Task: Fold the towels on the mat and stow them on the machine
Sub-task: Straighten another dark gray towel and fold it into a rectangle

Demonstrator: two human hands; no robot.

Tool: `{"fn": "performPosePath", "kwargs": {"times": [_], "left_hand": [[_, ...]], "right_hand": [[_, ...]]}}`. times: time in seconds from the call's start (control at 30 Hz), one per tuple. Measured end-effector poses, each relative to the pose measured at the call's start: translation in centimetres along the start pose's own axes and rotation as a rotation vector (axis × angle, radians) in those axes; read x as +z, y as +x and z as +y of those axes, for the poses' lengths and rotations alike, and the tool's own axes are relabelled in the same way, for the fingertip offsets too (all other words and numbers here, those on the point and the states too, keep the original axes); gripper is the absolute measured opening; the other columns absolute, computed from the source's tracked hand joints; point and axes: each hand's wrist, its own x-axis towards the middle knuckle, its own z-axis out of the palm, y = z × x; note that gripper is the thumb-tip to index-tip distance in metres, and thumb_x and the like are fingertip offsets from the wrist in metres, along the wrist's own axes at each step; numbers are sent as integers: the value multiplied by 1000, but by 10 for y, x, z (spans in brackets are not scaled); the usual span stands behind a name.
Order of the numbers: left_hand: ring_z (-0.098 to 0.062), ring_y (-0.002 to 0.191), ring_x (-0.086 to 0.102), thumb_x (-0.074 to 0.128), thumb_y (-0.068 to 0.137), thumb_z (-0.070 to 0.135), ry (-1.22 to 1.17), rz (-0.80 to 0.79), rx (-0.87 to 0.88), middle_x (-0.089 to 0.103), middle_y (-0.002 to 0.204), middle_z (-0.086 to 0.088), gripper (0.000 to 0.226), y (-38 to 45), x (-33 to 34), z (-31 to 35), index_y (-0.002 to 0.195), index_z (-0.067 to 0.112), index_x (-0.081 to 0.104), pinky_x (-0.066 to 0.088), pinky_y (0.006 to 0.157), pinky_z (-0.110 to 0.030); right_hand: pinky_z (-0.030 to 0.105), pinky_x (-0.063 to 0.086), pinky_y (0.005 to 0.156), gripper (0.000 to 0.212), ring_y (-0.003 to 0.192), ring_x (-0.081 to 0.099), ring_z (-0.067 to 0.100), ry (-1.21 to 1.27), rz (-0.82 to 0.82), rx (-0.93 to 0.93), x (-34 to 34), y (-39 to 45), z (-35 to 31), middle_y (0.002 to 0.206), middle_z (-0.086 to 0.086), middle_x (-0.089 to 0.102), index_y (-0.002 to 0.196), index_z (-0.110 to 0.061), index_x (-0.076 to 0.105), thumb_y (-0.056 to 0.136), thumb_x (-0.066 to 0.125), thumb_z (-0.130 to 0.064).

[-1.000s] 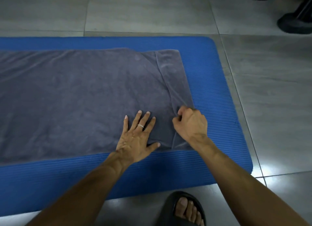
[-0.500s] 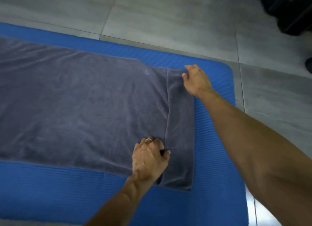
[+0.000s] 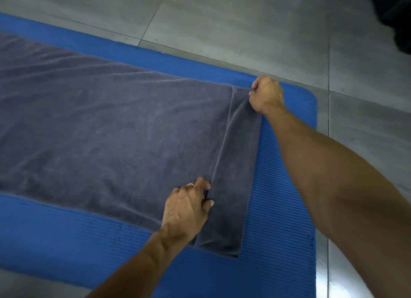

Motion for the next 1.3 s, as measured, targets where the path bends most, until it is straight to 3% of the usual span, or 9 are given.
{"fn": "performPosePath", "kwargs": {"times": [0.13,0.23,0.37,0.47,0.6,0.8,1.03,1.17,1.3], "left_hand": [[-20,89,60,58,87,29,131,170,199,61,99,6,20,-6,10,-5,107,26,57,49,75,-33],[-22,112,56,47,87,37,257,232,447,59,122,3,35,-9,26,-12,116,27,62,48,90,-39],[-22,132,45,39,90,43,401,159,518,53,139,3,47,-7,32,-27,131,27,55,37,106,-50],[-23,120,50,45,86,41,350,193,517,61,123,1,40,-5,24,-5,115,23,65,40,97,-41],[-20,86,59,51,80,57,269,96,374,65,90,3,39,3,23,48,92,22,65,43,75,-35],[-20,97,63,53,92,35,184,-57,107,65,106,3,21,5,24,72,108,22,56,46,75,-30],[-10,58,59,63,83,4,-627,-150,-263,63,58,1,19,23,-28,2,68,14,69,54,58,-28],[-11,68,53,53,94,10,-474,-83,-253,57,68,6,23,30,-67,-46,76,21,57,39,63,-23],[-12,70,52,48,97,13,-388,20,-213,57,73,5,20,27,-102,-84,83,26,55,36,67,-23]], "right_hand": [[44,46,90,23,107,54,29,-60,219,-220,10,-42,3,119,10,54,113,-11,58,96,51,-24],[44,39,93,31,115,51,27,-214,12,-588,26,-74,24,122,5,55,116,-17,59,97,45,-36],[55,10,117,54,149,9,17,-302,-159,-399,27,-45,53,162,-5,12,153,-29,23,102,25,-49],[51,17,117,48,147,17,22,-240,-93,-384,23,-44,46,160,1,21,151,-21,30,105,29,-33],[44,39,103,44,122,46,28,-78,54,-309,13,-65,60,133,8,49,139,-13,48,96,44,-6],[46,43,101,56,125,45,28,-122,-66,-388,7,-75,81,141,7,43,142,-12,45,88,51,2],[44,44,99,30,120,50,27,-160,-69,-409,2,-58,39,140,3,45,125,-16,60,98,47,-14],[45,45,93,25,101,59,28,-130,-6,-403,-4,-45,-2,114,5,61,111,-17,62,96,44,-7],[36,43,84,40,103,58,28,-366,-230,-432,-13,-40,-38,113,4,65,114,-24,64,84,51,-1]]}}
